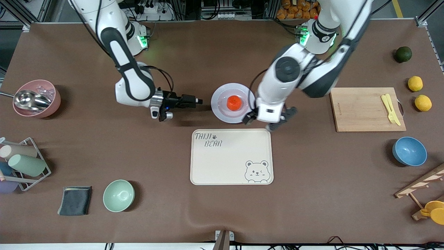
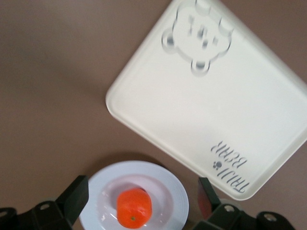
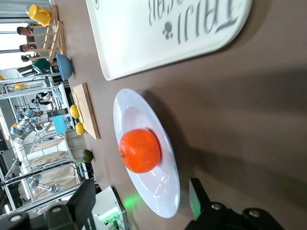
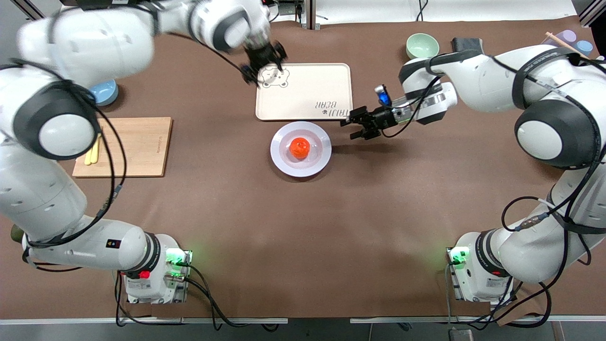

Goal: Place orange and plate with both arms
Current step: 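Lower the orange onto the white plate and open the left gripper, then grip the plate rim with the right gripper while the left gripper withdraws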

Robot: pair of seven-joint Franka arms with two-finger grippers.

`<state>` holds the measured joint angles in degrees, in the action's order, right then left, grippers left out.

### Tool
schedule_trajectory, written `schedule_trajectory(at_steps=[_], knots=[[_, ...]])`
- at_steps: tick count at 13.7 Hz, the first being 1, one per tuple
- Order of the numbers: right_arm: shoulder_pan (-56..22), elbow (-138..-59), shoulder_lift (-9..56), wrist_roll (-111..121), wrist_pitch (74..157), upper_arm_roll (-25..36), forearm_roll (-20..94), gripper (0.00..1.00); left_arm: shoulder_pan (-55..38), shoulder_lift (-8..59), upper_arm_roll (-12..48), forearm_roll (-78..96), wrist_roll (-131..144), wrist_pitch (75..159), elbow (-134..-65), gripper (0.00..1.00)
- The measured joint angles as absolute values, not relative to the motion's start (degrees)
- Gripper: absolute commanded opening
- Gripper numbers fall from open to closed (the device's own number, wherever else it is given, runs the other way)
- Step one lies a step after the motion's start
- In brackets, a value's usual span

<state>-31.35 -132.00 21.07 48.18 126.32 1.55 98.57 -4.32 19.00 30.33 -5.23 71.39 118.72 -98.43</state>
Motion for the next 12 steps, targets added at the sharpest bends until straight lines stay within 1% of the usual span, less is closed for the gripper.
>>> schedule_trajectory(at_steps=[3, 5, 8, 11, 12], knots=[[-32.6, -132.1, 22.8, 54.2, 126.3, 1.6, 104.8, 0.74, 2.7, 17.3, 30.3, -5.2, 58.6, 109.5, -90.6, 1.0], [-33.2, -132.1, 24.2, 56.7, 126.3, 1.6, 106.7, 0.73, 6.1, 17.1, 30.2, -5.2, 51.5, 105.8, -87.2, 1.0], [-33.8, -132.0, 25.2, 57.9, 126.0, 1.6, 108.3, 0.68, 10.6, 15.1, 30.3, -5.2, 44.3, 104.2, -85.5, 1.0], [-35.6, -131.6, 25.7, 58.4, 126.1, 1.6, 110.8, 0.66, 13.2, 10.9, 30.3, -5.2, 42.2, 98.6, -85.4, 1.0], [-36.4, -131.5, 26.2, 59.4, 126.1, 1.6, 112.2, 0.63, 13.8, 9.8, 30.3, -5.2, 40.9, 97.7, -85.4, 1.0]])
